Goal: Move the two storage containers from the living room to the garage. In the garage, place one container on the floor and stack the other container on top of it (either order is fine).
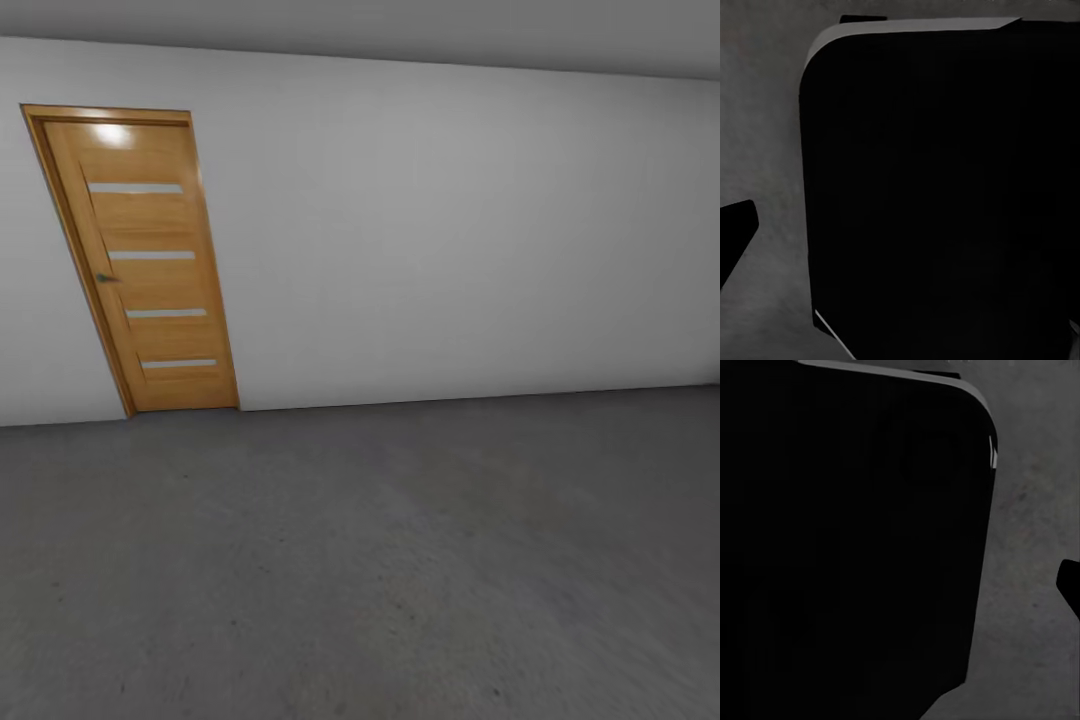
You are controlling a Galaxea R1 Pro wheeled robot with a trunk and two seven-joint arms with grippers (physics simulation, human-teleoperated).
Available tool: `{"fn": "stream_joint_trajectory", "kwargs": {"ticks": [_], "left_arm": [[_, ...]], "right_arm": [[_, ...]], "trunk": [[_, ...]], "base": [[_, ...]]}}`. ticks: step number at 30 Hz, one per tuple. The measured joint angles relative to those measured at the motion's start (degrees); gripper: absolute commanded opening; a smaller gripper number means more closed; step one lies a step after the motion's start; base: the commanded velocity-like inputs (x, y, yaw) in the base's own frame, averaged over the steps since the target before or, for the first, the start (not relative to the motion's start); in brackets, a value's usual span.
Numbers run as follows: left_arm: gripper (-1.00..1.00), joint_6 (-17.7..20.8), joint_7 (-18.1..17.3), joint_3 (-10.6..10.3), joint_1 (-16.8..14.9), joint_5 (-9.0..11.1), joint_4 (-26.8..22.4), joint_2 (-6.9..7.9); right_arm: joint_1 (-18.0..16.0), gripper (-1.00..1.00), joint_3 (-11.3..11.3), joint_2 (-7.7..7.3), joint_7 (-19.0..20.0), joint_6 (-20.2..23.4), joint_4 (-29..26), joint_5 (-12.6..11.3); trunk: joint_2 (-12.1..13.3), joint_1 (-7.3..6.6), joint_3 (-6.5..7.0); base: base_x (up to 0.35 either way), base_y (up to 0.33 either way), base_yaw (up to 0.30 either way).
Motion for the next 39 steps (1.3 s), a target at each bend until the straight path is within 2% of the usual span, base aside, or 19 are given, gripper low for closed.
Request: {"fn": "stream_joint_trajectory", "kwargs": {"ticks": [7, 21, 22, 23, 26, 36, 39], "left_arm": [[1.00, 0.00, 0.00, 0.00, 0.00, 0.20, -0.02, 0.00], [1.00, 0.00, 0.00, -0.25, -0.01, 4.22, -0.12, 0.16], [1.00, 0.00, 0.00, -0.26, 0.00, 7.70, -0.12, 0.16], [1.00, 0.00, 0.00, -0.28, 0.00, 7.96, -0.12, 0.17], [1.00, -0.03, 0.00, -0.29, -0.02, 8.31, -0.12, 0.17], [1.00, -0.01, 0.00, -0.30, 0.00, 8.62, -0.12, 0.25], [1.00, -0.02, 0.00, -0.30, -0.01, 8.63, -0.12, 0.26]], "right_arm": [[0.00, 1.00, -0.04, 0.03, 0.05, -0.16, -0.01, 0.03], [0.00, 1.00, -0.11, 0.03, 0.12, -3.99, 0.12, -0.04], [0.00, 1.00, -0.09, 0.03, 0.13, -5.84, 0.28, -0.05], [0.00, 1.00, -0.08, 0.03, 0.13, -5.95, 0.35, -0.06], [0.00, 1.00, -0.06, 0.03, 0.13, -6.07, 0.51, 0.11], [0.00, 1.00, -0.20, 0.04, 0.00, -6.10, 0.76, 3.67], [0.00, 1.00, -0.22, 0.04, -0.02, -6.13, 0.78, 3.93]], "trunk": [[0.00, 0.00, 0.00], [0.00, 0.00, 0.00], [0.00, 0.00, 0.00], [0.00, 0.00, 0.00], [0.00, 0.00, 0.00], [0.00, 0.00, 0.00], [0.00, 0.00, 0.00]], "base": [[0.000, 0.000, 0.236], [0.000, 0.000, 0.274], [0.000, 0.000, 0.277], [0.000, 0.000, 0.277], [0.000, 0.000, 0.277], [0.000, 0.000, 0.277], [0.000, 0.000, 0.277]]}}
